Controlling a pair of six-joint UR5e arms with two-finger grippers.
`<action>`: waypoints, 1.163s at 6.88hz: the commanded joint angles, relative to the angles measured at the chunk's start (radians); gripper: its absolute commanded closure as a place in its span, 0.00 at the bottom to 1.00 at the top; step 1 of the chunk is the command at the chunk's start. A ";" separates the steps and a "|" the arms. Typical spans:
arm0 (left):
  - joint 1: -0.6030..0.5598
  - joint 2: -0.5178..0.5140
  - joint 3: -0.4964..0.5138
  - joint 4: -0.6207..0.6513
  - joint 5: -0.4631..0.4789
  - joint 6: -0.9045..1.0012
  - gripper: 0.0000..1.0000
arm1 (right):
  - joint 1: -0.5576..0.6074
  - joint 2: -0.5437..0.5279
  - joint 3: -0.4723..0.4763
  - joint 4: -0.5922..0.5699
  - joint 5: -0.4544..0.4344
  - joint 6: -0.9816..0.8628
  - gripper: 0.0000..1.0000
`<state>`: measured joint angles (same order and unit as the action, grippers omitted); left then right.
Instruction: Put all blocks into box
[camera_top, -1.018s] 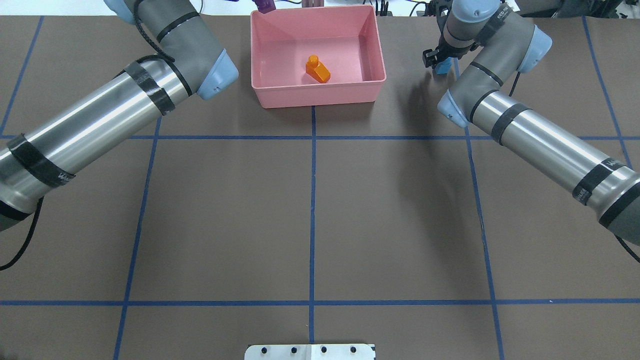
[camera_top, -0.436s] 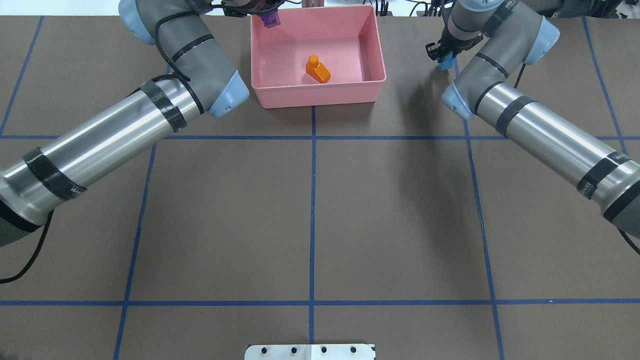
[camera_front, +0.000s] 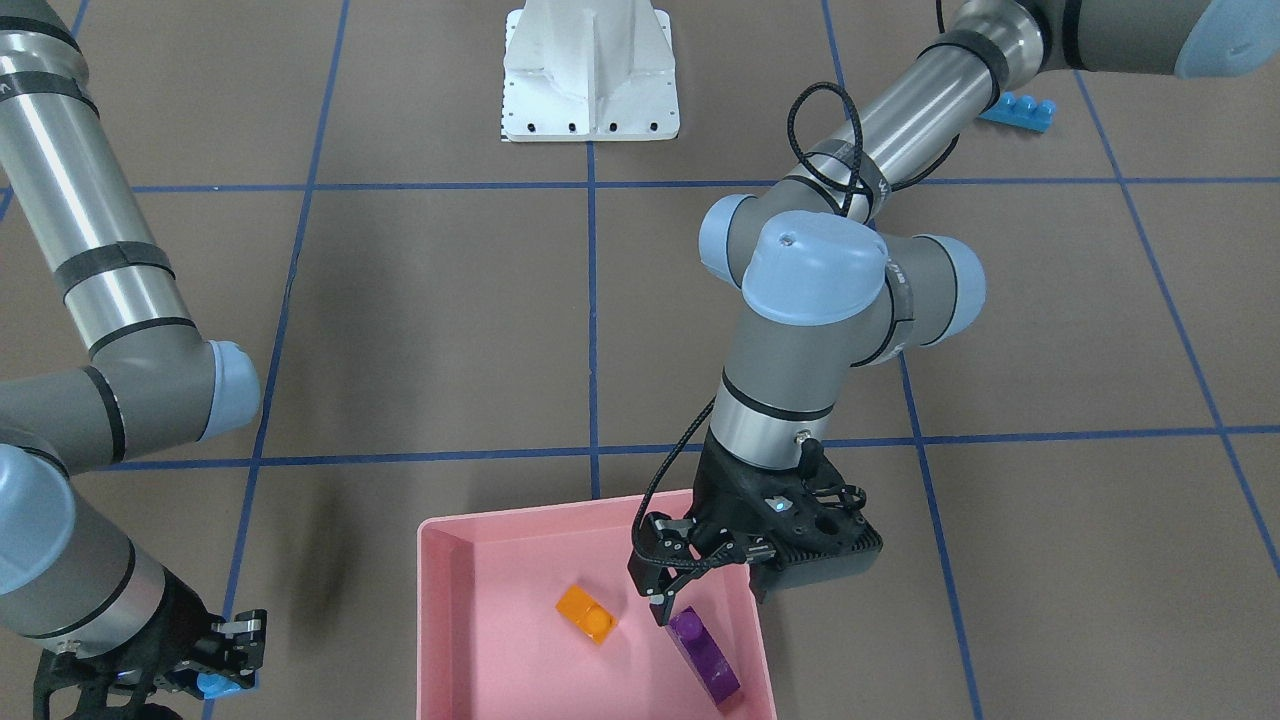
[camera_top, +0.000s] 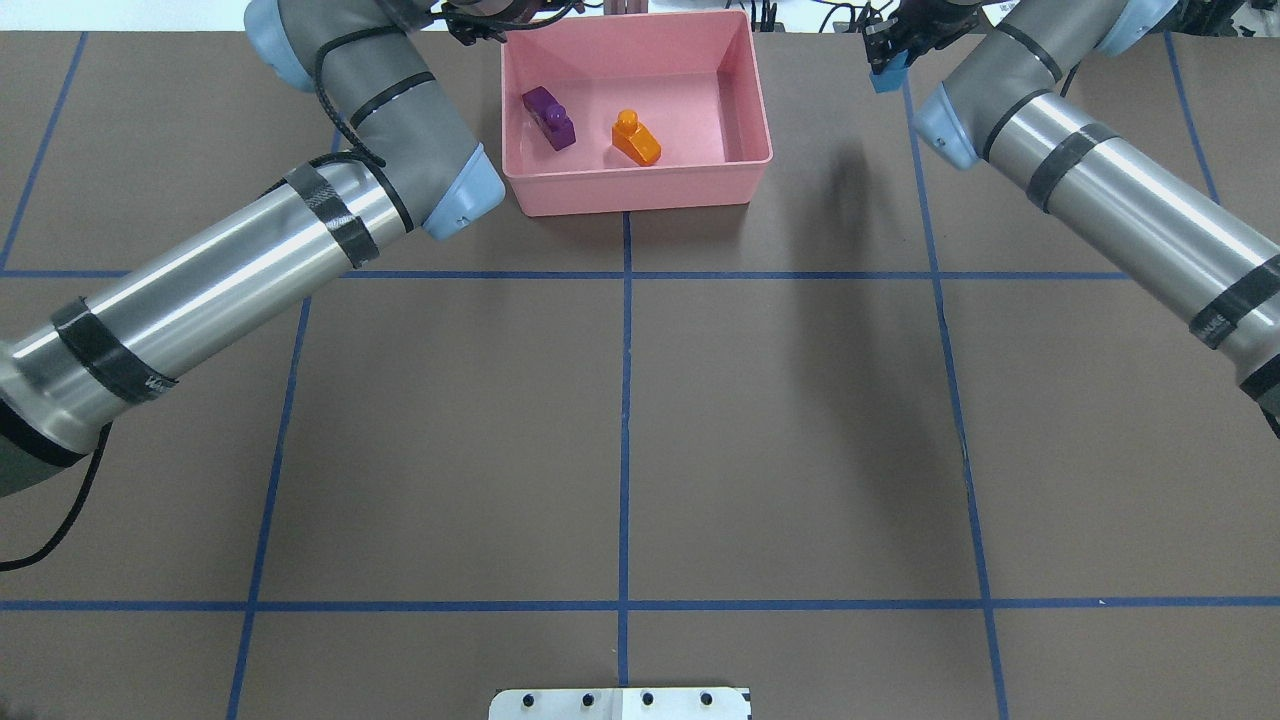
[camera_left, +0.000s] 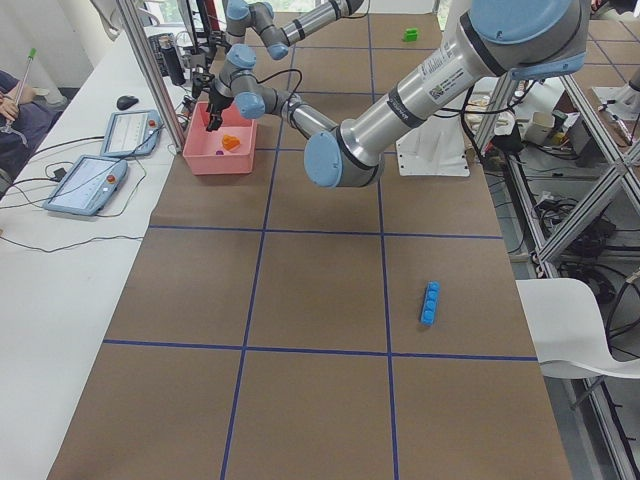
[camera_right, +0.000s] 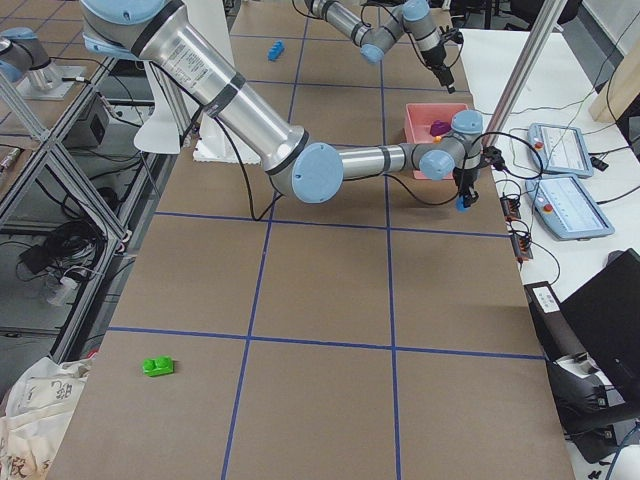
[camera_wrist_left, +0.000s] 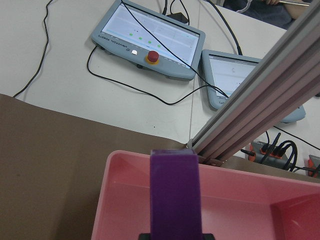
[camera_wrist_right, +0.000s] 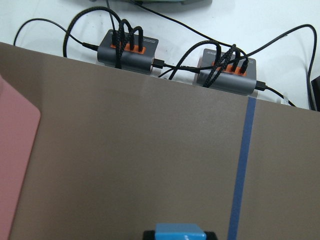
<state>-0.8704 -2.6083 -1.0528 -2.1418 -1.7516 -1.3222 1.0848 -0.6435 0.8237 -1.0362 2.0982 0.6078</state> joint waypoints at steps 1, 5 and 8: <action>-0.043 0.005 -0.059 0.131 -0.160 0.032 0.00 | 0.009 0.115 0.014 -0.115 0.055 0.094 1.00; -0.114 0.220 -0.480 0.646 -0.187 0.456 0.00 | -0.130 0.226 0.008 -0.097 -0.033 0.292 1.00; -0.114 0.619 -0.803 0.646 -0.200 0.590 0.00 | -0.227 0.229 -0.027 -0.026 -0.185 0.300 1.00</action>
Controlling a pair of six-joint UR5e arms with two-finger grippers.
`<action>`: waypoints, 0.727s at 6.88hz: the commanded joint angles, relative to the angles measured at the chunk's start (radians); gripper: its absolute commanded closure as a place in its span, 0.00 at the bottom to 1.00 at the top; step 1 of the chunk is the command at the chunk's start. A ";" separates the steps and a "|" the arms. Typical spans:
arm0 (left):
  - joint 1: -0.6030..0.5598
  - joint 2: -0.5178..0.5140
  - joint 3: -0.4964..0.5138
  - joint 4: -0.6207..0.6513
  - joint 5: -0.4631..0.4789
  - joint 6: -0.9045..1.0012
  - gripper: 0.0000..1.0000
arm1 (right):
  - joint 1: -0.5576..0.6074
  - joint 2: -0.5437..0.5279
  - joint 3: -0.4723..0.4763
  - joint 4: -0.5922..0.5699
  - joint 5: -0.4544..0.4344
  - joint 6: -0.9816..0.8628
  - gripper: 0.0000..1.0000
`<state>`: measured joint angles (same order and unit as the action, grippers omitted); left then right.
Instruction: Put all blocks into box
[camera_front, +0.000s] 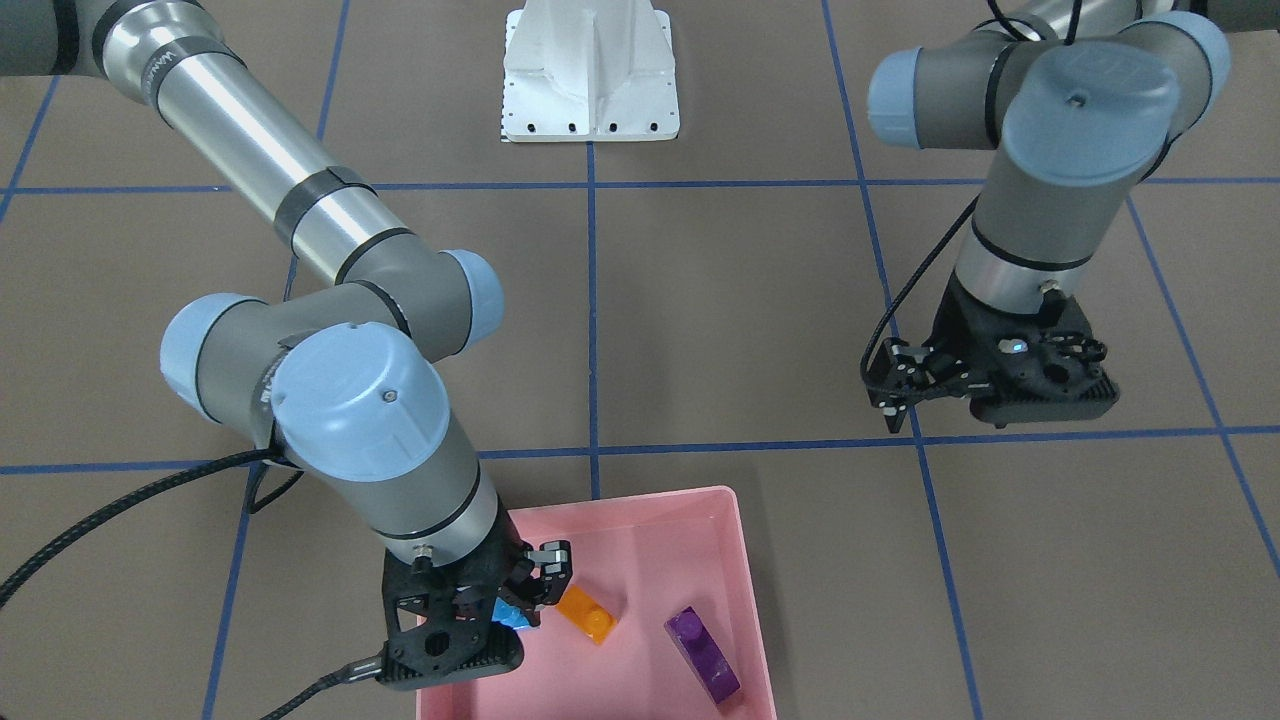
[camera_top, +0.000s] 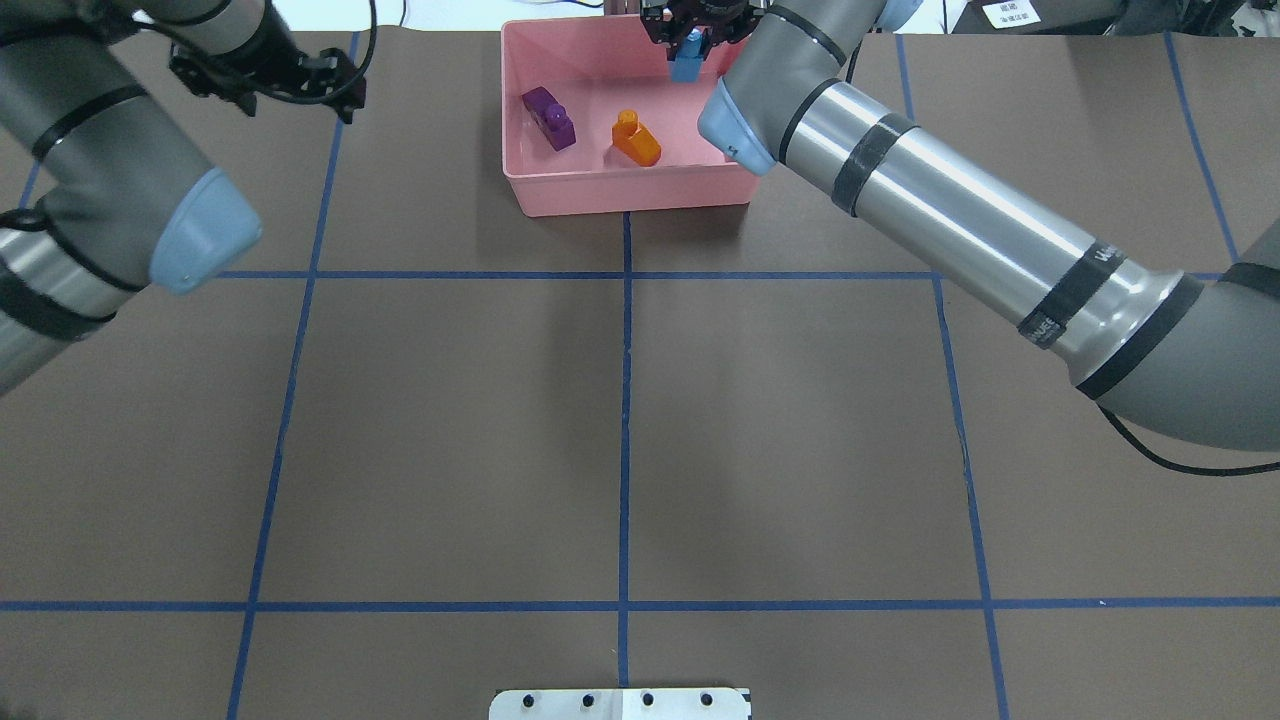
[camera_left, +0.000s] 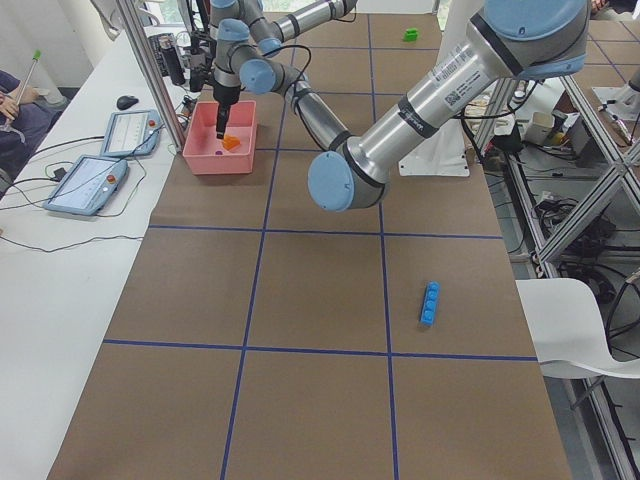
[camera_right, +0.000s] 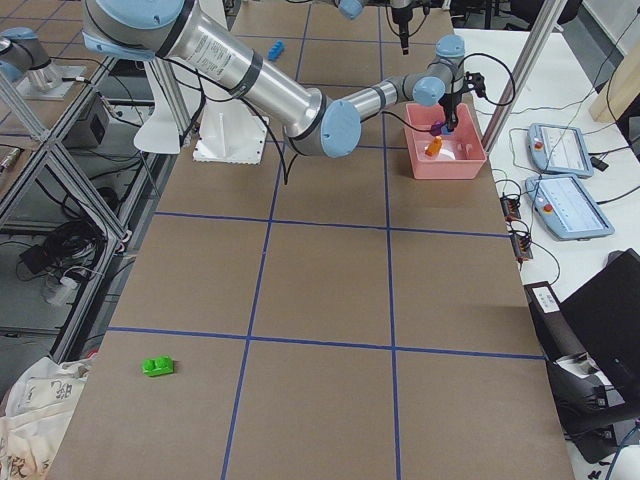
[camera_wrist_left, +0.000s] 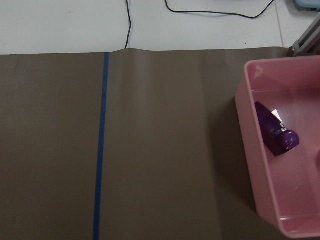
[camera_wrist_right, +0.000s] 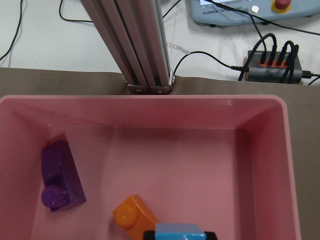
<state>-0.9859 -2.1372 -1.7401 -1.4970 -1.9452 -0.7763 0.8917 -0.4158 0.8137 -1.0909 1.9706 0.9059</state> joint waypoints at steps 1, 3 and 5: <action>0.001 0.265 -0.190 -0.006 -0.047 0.095 0.00 | -0.040 0.000 -0.036 0.042 -0.077 0.002 0.84; 0.001 0.481 -0.335 -0.018 -0.055 0.141 0.00 | -0.040 0.000 -0.044 0.040 -0.093 0.002 0.01; 0.006 0.766 -0.357 -0.334 -0.067 0.132 0.00 | -0.027 0.003 -0.024 0.037 -0.079 0.042 0.01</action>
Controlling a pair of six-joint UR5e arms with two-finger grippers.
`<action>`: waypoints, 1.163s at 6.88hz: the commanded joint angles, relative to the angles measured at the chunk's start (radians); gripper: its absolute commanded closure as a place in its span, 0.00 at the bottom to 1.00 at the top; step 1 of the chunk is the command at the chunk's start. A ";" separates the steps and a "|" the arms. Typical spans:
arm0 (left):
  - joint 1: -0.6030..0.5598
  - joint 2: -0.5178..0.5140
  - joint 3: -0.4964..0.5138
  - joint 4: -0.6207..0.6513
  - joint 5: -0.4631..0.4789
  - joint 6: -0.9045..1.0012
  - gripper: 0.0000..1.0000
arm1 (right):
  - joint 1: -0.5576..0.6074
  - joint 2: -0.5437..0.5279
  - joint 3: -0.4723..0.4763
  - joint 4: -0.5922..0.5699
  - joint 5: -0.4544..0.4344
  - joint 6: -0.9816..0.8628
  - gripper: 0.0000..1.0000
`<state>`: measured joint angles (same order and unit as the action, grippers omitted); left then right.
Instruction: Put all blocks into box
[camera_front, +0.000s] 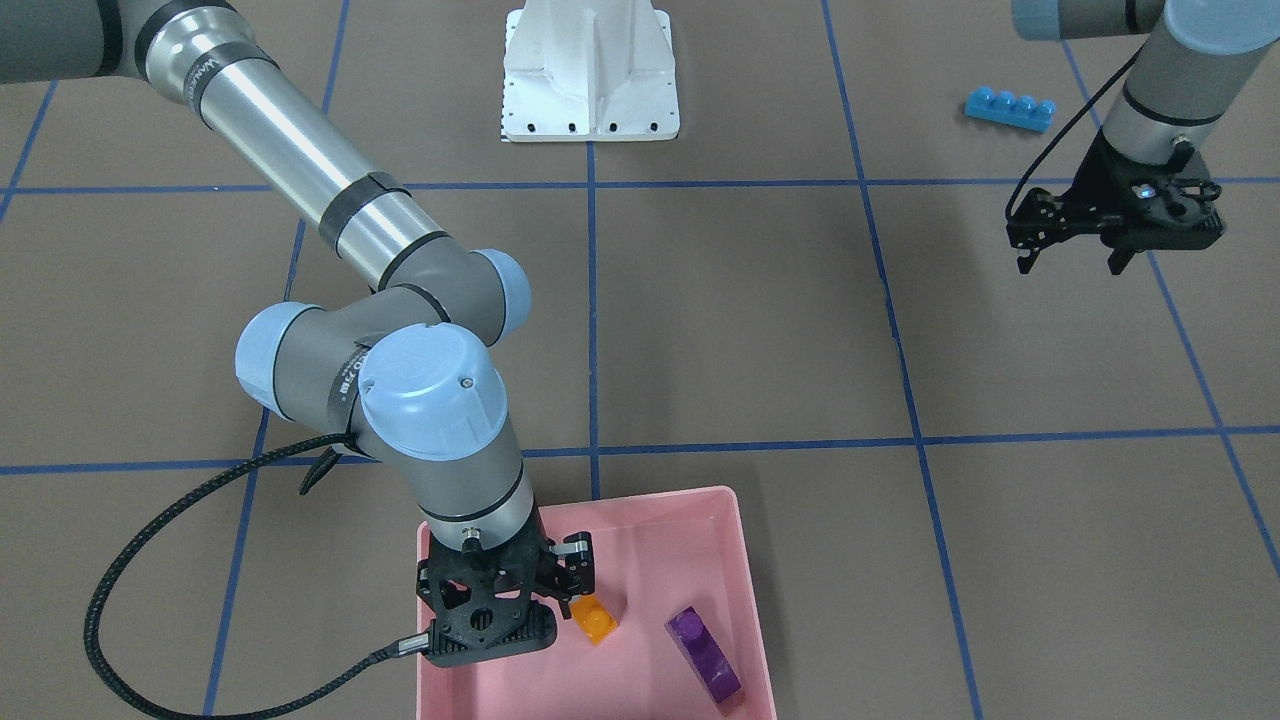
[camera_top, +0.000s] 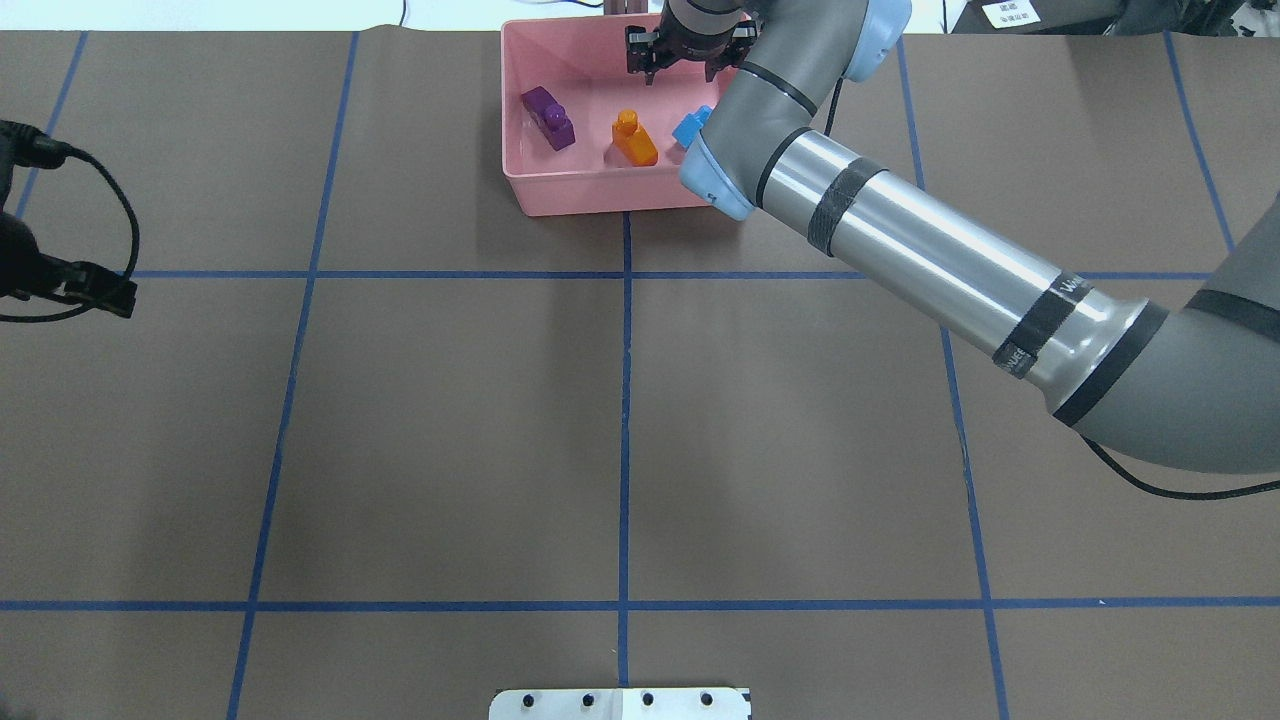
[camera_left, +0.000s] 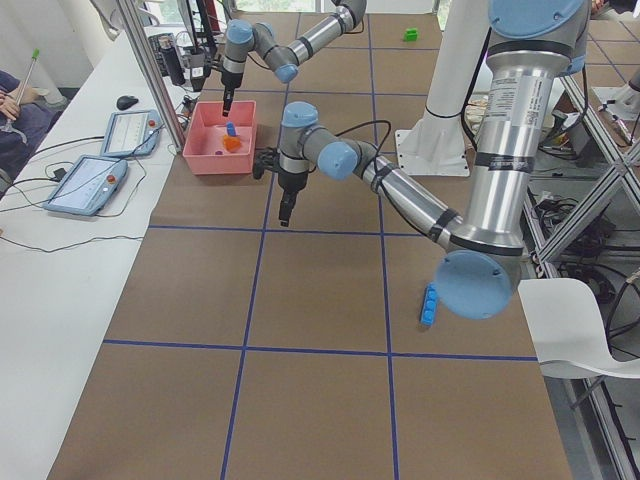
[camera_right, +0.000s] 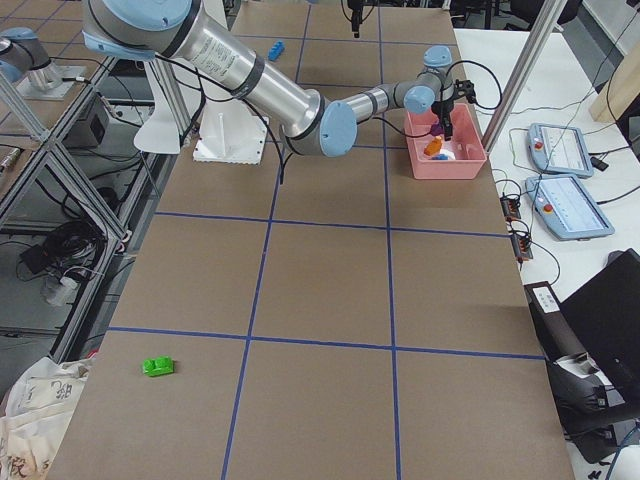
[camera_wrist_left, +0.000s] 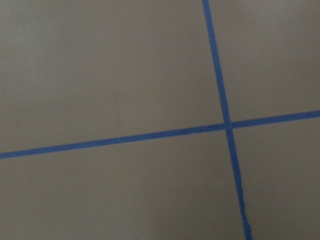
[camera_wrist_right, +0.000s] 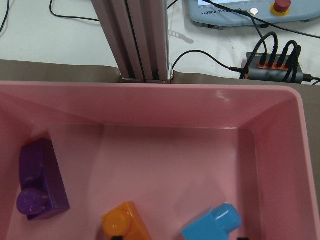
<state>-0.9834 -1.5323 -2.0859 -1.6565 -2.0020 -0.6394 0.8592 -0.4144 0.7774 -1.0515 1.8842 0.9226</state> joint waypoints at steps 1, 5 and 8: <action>0.002 0.260 -0.016 -0.228 -0.035 -0.011 0.00 | 0.027 -0.004 0.040 -0.011 0.059 0.033 0.01; 0.056 0.594 0.021 -0.592 -0.046 -0.171 0.00 | 0.076 -0.202 0.399 -0.251 0.183 0.010 0.00; 0.089 0.667 0.023 -0.695 -0.078 -0.515 0.00 | 0.081 -0.283 0.468 -0.252 0.184 0.005 0.01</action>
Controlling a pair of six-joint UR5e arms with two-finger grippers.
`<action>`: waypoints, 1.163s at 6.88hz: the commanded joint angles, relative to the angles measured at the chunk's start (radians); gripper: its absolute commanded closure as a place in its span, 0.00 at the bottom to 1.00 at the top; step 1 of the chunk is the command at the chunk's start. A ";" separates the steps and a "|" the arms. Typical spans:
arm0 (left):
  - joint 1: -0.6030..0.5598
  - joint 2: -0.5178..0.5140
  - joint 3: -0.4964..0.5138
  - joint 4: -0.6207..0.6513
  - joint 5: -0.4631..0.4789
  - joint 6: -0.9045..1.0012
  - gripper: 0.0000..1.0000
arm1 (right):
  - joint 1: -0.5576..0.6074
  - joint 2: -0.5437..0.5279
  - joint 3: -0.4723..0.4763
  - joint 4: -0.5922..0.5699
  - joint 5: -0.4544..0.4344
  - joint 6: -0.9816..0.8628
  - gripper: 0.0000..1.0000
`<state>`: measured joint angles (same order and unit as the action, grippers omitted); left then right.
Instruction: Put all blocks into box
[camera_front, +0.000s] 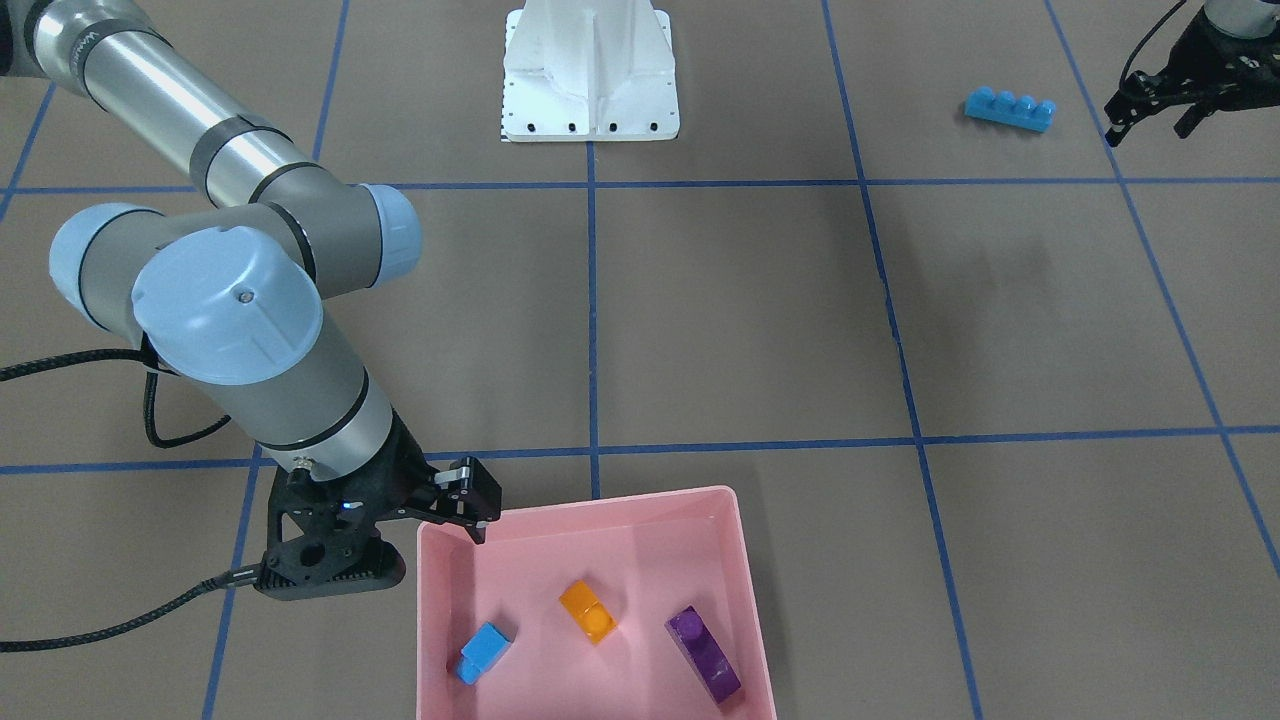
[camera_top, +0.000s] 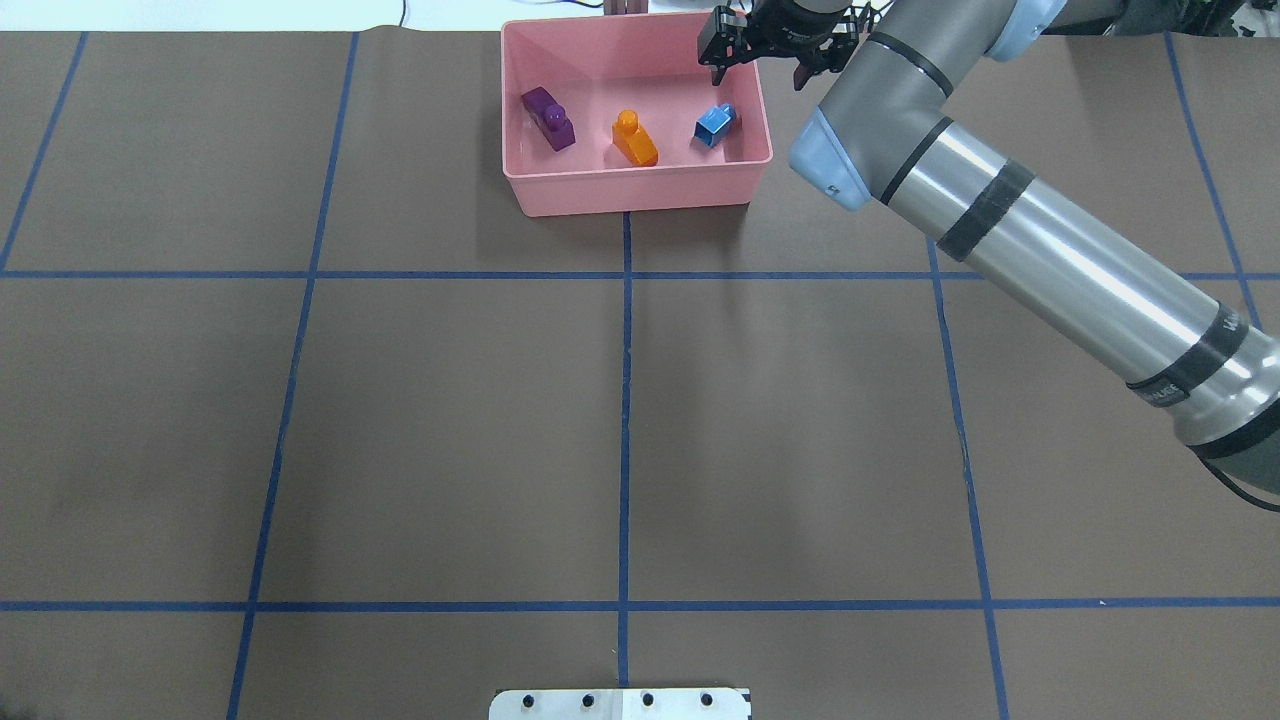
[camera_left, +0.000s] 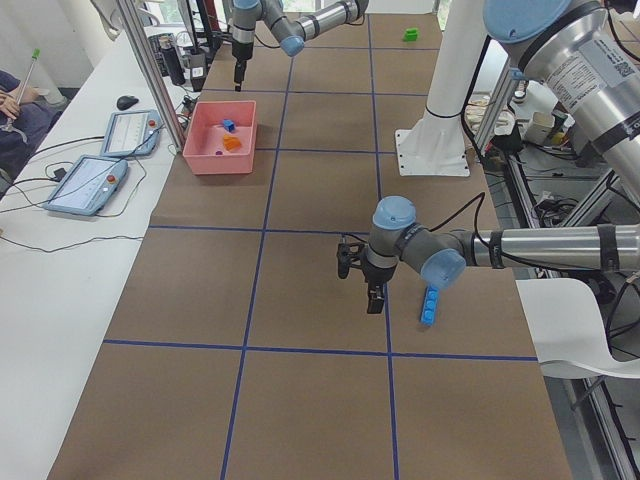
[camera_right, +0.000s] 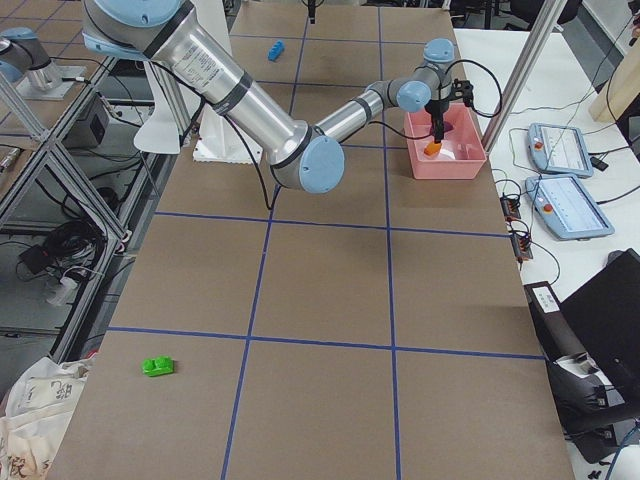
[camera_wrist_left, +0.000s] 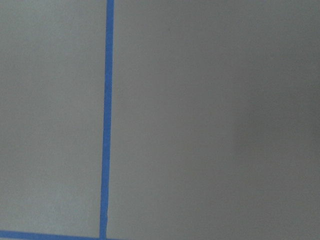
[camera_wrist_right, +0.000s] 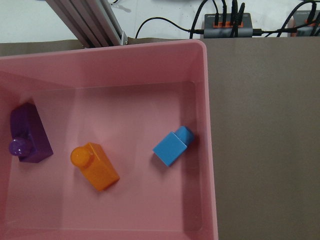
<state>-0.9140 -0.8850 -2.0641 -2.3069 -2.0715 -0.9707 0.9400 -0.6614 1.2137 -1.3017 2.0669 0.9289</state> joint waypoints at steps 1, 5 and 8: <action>0.074 0.020 0.001 -0.049 -0.003 -0.329 0.00 | 0.014 -0.102 0.093 -0.002 0.016 -0.004 0.00; 0.647 0.018 0.001 -0.154 0.384 -0.996 0.00 | 0.167 -0.487 0.430 -0.084 0.171 -0.229 0.00; 0.695 0.052 -0.004 -0.167 0.396 -1.019 0.00 | 0.189 -0.529 0.582 -0.301 0.171 -0.341 0.00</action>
<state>-0.2380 -0.8560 -2.0670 -2.4668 -1.6835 -1.9760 1.1232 -1.1783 1.7472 -1.5296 2.2371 0.6218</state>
